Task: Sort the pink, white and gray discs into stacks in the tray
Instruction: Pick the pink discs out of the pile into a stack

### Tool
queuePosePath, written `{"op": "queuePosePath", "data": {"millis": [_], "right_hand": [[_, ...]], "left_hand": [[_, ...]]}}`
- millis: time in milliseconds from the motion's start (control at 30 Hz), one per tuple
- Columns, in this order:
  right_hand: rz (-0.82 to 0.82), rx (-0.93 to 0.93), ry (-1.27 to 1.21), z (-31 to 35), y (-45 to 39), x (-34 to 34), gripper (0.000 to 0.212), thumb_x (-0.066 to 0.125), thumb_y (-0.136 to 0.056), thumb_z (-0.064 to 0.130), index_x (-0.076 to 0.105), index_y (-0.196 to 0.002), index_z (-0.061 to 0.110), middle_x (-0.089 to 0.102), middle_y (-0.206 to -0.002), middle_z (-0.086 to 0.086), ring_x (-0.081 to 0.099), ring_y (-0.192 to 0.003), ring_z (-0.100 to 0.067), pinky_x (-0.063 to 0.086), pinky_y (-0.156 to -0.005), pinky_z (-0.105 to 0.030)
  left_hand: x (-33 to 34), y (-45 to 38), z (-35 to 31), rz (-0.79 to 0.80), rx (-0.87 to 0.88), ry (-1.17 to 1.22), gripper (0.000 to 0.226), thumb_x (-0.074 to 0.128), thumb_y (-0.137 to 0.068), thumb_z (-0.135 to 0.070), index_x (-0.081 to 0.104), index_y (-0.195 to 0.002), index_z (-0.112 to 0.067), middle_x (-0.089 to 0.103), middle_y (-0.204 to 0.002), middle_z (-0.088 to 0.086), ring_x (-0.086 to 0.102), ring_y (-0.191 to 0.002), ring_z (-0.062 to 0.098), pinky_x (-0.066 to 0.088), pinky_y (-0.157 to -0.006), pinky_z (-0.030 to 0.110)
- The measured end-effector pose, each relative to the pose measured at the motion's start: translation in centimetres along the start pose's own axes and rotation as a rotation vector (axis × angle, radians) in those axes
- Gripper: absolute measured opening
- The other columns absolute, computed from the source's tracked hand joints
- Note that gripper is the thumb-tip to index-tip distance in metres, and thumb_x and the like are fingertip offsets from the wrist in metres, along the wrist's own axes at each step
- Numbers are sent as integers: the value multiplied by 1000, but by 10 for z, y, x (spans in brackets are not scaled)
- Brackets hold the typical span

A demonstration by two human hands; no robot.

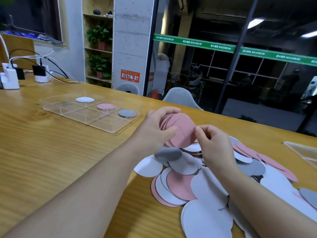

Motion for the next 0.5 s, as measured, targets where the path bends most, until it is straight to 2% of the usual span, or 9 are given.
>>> {"op": "queuePosePath", "data": {"millis": [67,133,233,367,433,500], "right_hand": [[14,-19,-16,2,1,-2,14,54,-93,18,65,-84,15,67,-76,8,56,-61,3,39,-48,-6],[35,-17,12,3,4,-5,2,60,-89,19,59,-88,19,65,-78,7,57,-66,-3,40,-50,-8],[192,-73,162,9,22,-3,14,65,-84,22,52,-84,27,59,-82,9,50,-67,-4,39,-59,-14],[544,-284,531,20,61,0,15,65,-77,44,52,-81,39,54,-90,20,44,-91,6,35,-75,-9],[620,-302,591,18,70,-1,25,68,-72,53,58,-90,38,52,-93,21,42,-95,5,35,-80,-9],[654,-311,612,17,72,-1,34,70,-70,55,63,-97,34,53,-95,20,44,-94,3,36,-80,-11]], "left_hand": [[-1,2,-1,-31,5,-11,48,62,-80,-10,53,-97,-55,47,-120,1,53,-107,9,46,-99,38],[-2,2,-2,-79,-10,-21,47,60,-81,-10,51,-95,-54,47,-120,0,52,-106,10,45,-98,33],[-7,1,-1,-144,-43,16,45,58,-82,-7,52,-95,-50,51,-118,1,53,-105,14,52,-84,29],[-8,3,1,-178,-187,214,37,54,-85,-2,58,-100,-36,55,-105,-8,56,-102,19,59,-63,36],[-8,6,5,-187,-277,306,34,52,-87,-3,60,-103,-32,56,-107,-6,58,-97,19,57,-53,32],[-8,7,8,-189,-329,362,32,52,-87,-4,61,-98,-33,57,-108,-4,59,-93,20,55,-53,31]]}}
Point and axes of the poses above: each hand's wrist, its own y-axis away from the middle knuckle, its own x-axis out of the palm, z = x × y, the point moved 5 cm from there along -y, towards the middle knuckle
